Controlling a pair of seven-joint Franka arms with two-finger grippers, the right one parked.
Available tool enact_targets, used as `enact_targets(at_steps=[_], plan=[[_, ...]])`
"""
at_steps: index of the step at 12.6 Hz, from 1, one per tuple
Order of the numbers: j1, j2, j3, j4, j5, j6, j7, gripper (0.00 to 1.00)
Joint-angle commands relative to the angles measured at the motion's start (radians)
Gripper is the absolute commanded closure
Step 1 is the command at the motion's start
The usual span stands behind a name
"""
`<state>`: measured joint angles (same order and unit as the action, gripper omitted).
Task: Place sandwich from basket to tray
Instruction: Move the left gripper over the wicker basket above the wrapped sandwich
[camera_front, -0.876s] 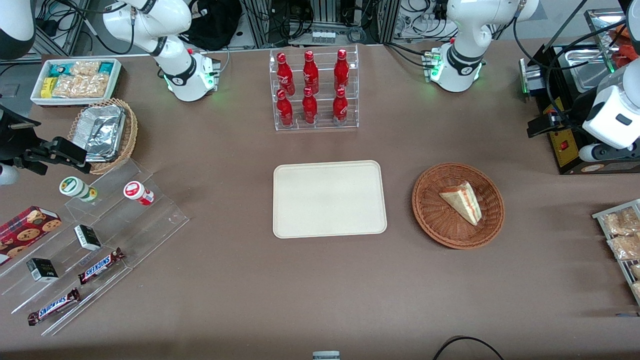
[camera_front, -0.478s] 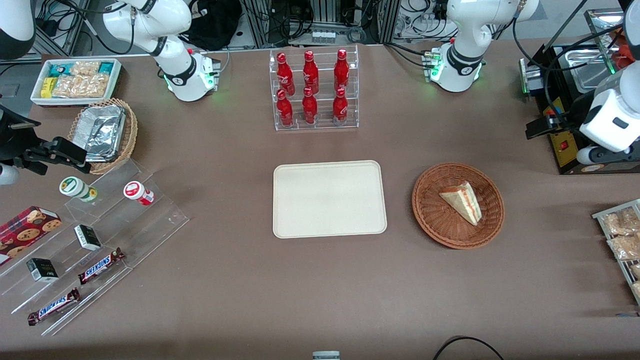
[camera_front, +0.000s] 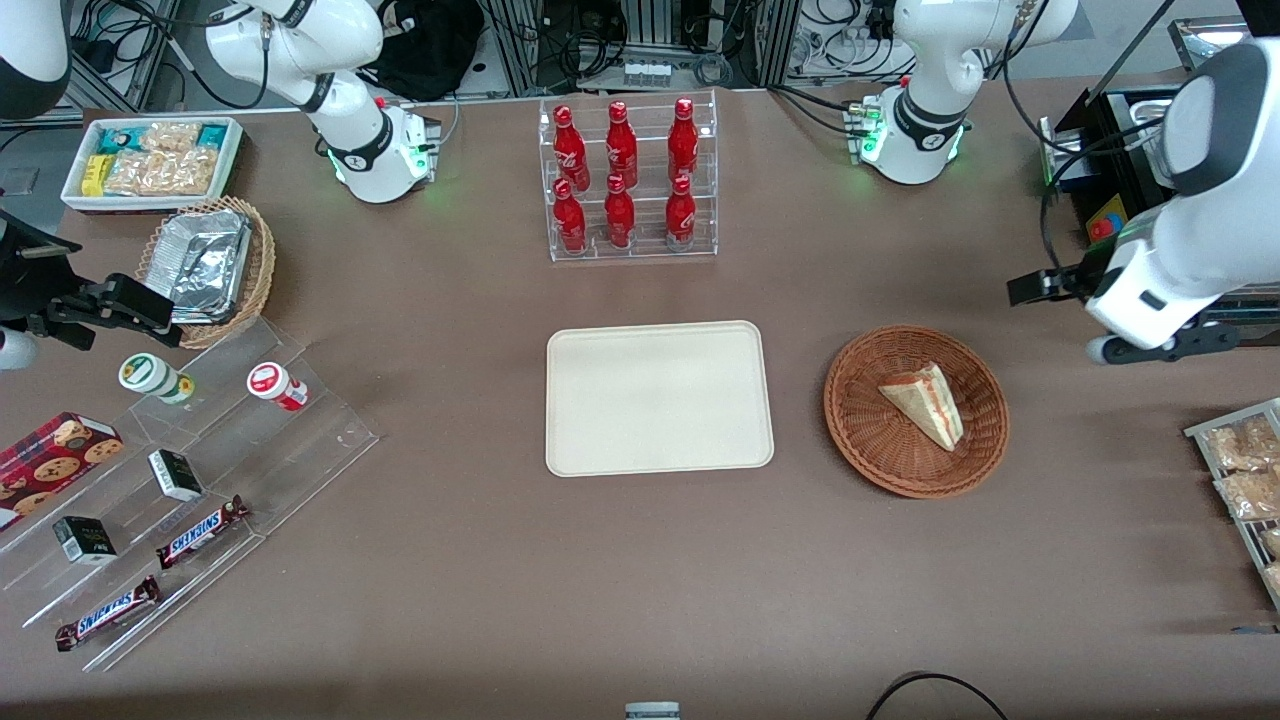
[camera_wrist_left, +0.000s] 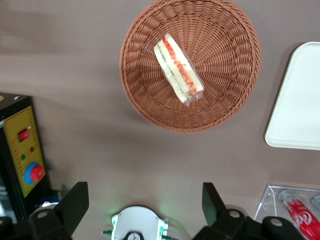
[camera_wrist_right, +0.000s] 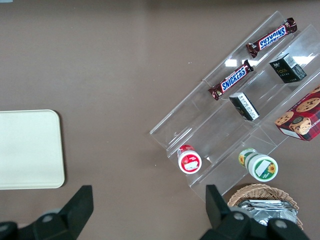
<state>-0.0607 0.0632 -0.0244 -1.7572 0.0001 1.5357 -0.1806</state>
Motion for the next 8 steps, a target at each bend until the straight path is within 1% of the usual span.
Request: enact_targets(at_steps=[1, 6, 8], plan=[[-0.028, -0.023, -0.005, -0.138, 0.020, 0.130, 0.007, 0.00], [-0.047, -0.022, -0.005, -0.352, 0.021, 0.413, -0.013, 0.00], [-0.047, -0.020, -0.005, -0.418, 0.021, 0.527, -0.080, 0.00]])
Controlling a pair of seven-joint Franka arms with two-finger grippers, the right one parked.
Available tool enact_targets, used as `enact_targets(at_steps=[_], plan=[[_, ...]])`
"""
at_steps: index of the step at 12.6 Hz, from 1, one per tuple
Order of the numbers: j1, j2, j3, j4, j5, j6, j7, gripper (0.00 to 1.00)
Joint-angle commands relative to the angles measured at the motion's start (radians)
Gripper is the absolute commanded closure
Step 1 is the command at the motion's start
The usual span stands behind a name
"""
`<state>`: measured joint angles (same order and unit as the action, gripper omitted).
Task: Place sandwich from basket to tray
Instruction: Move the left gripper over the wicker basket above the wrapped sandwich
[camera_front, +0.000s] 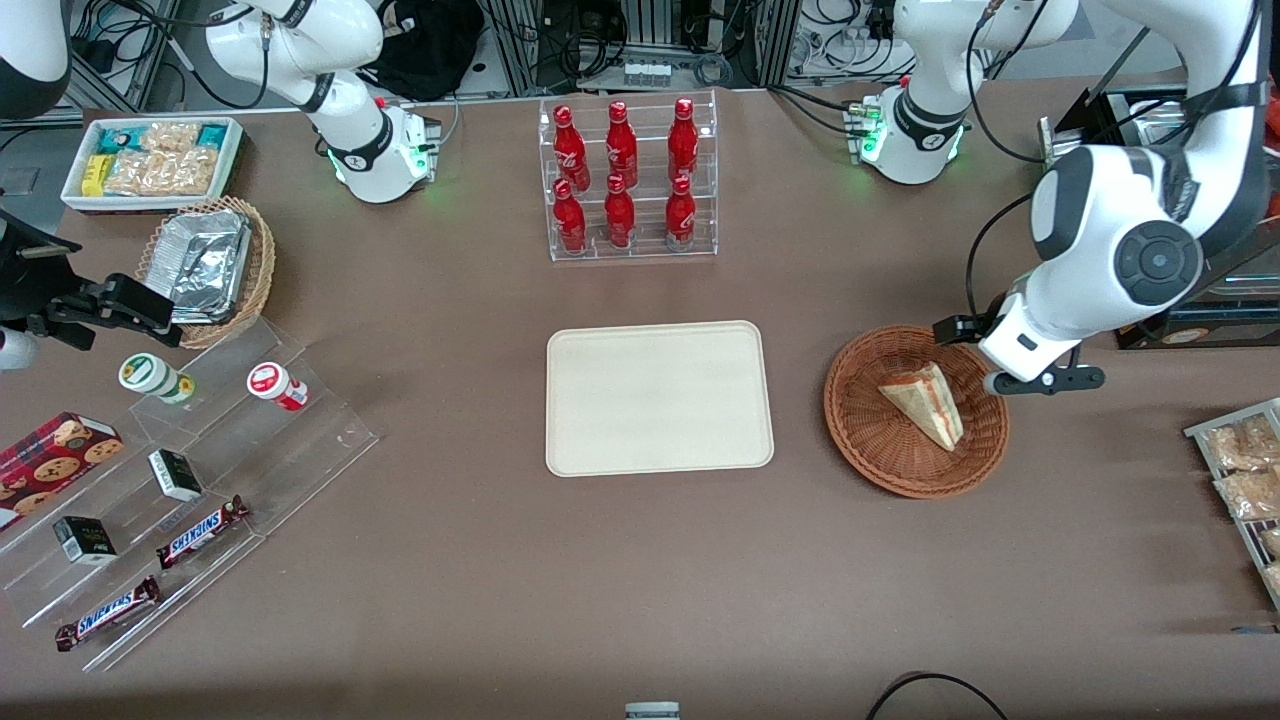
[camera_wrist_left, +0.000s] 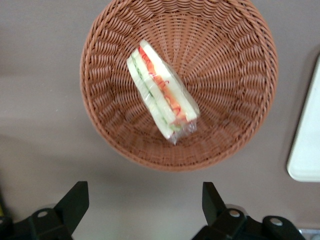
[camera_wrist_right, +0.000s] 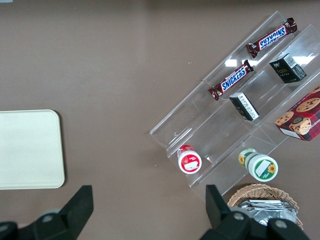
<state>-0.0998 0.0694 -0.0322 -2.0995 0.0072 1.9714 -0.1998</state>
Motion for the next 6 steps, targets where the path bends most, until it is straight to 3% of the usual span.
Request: enact_targets(at_steps=[1, 6], plan=[[-0.008, -0.026, 0.003, -0.106, 0.013, 0.151, -0.113, 0.00], [-0.027, 0.001, 0.003, -0.126, 0.014, 0.262, -0.378, 0.00]])
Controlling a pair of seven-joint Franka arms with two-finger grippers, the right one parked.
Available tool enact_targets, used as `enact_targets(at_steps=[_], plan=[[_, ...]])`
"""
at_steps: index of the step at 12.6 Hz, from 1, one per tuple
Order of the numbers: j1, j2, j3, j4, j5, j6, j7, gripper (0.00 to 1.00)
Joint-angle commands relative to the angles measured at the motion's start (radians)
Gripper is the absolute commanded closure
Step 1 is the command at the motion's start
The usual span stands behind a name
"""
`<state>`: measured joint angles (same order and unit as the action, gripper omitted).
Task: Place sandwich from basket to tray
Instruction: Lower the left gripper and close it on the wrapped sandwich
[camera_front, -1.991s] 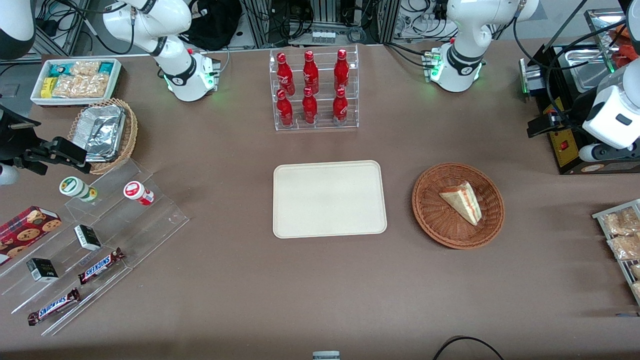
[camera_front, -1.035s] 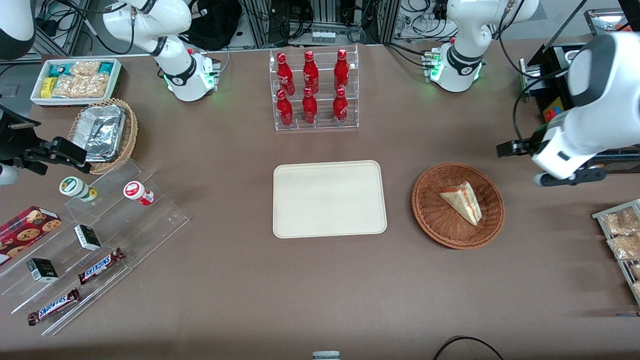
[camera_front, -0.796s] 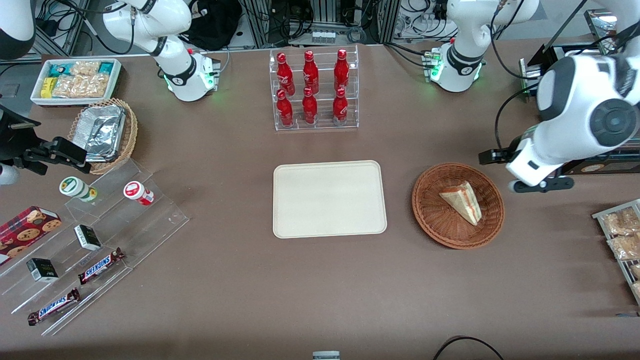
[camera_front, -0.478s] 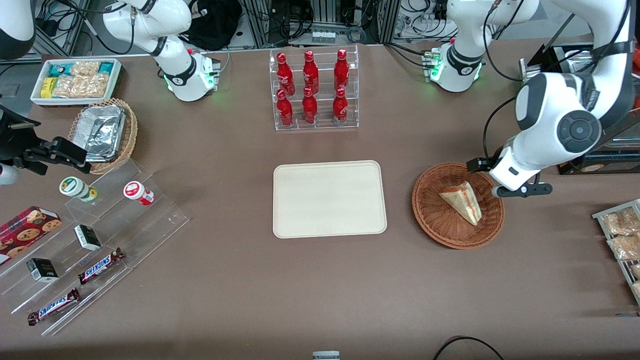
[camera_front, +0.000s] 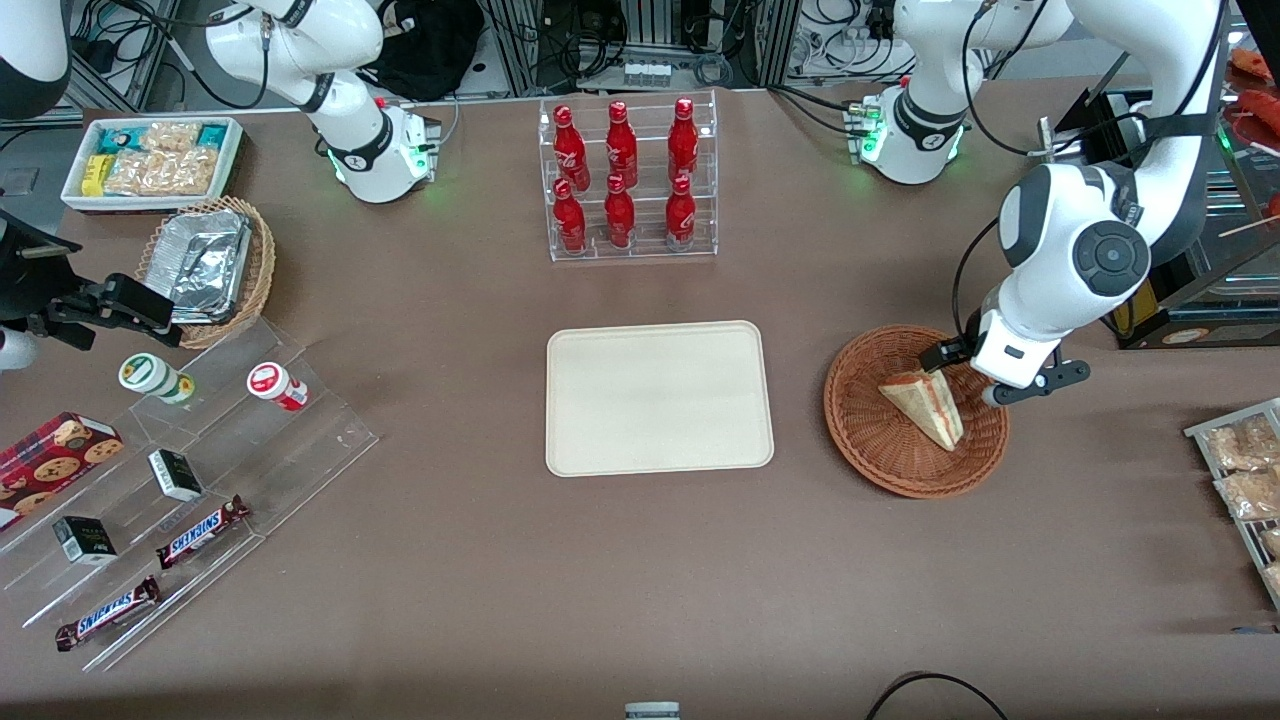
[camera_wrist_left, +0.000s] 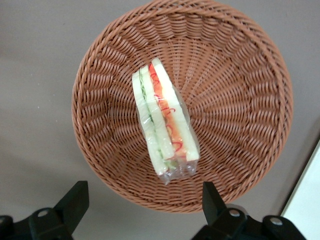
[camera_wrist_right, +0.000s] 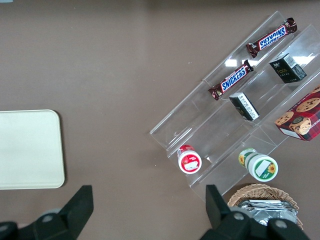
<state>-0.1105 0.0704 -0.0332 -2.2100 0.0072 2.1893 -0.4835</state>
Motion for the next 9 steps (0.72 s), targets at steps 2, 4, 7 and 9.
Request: enact_targets(at_steps=[2, 4, 7, 9], plan=[[-0.046, 0.035, 0.004, -0.017, 0.013, 0.099, -0.215, 0.00], [-0.046, 0.071, 0.004, -0.017, 0.013, 0.151, -0.323, 0.00], [-0.046, 0.107, 0.004, -0.016, 0.013, 0.191, -0.443, 0.00], [-0.043, 0.121, 0.007, -0.016, 0.011, 0.199, -0.460, 0.00]])
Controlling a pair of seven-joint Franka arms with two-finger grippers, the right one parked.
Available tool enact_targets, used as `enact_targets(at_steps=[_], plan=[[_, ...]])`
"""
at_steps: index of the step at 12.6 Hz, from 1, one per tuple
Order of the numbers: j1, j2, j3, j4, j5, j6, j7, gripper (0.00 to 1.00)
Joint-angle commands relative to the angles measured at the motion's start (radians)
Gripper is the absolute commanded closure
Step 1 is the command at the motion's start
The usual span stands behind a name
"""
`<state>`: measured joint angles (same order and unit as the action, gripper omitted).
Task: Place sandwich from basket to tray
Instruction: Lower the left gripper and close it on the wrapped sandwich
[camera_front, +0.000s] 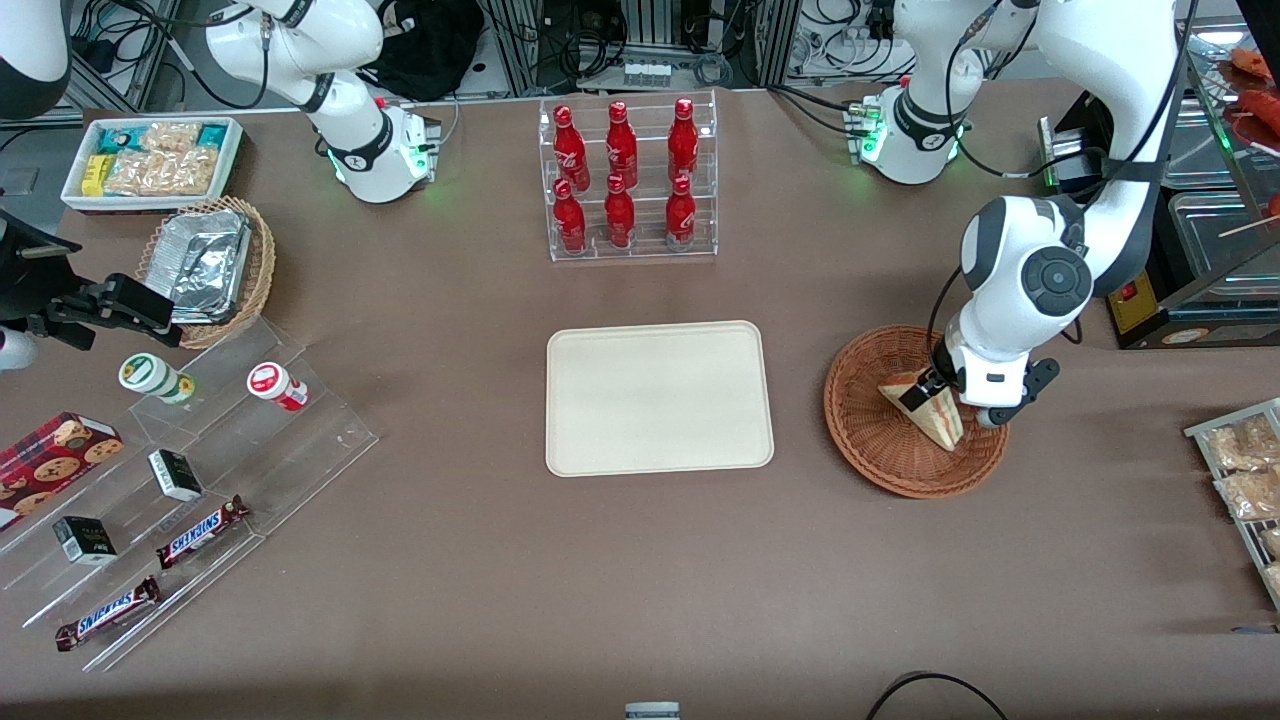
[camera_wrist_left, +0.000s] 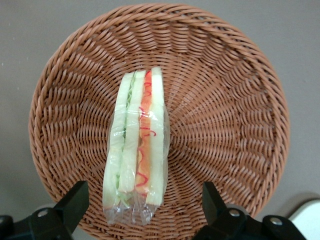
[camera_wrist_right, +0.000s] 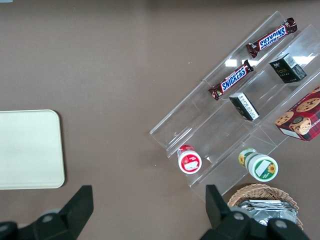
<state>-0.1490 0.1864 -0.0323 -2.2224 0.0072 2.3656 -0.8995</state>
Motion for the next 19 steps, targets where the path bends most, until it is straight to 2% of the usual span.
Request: enact_targets(at_steps=[1, 8, 9, 10, 11, 12, 16, 19], plan=[[-0.001, 0.013, 0.008, -0.003, 0.011, 0.023, -0.044, 0.00], [0.009, 0.076, 0.009, -0.002, 0.000, 0.037, -0.094, 0.03], [0.008, 0.077, 0.009, -0.002, 0.000, 0.037, -0.114, 0.09], [0.006, 0.077, 0.009, 0.000, 0.000, 0.032, -0.140, 0.38], [0.008, 0.070, 0.009, 0.000, 0.003, 0.027, -0.133, 0.74], [0.006, 0.068, 0.009, 0.004, 0.003, 0.024, -0.130, 0.86], [-0.007, 0.047, 0.002, 0.096, 0.010, -0.148, -0.125, 0.93], [-0.087, 0.039, 0.002, 0.187, 0.010, -0.323, 0.038, 0.94]])
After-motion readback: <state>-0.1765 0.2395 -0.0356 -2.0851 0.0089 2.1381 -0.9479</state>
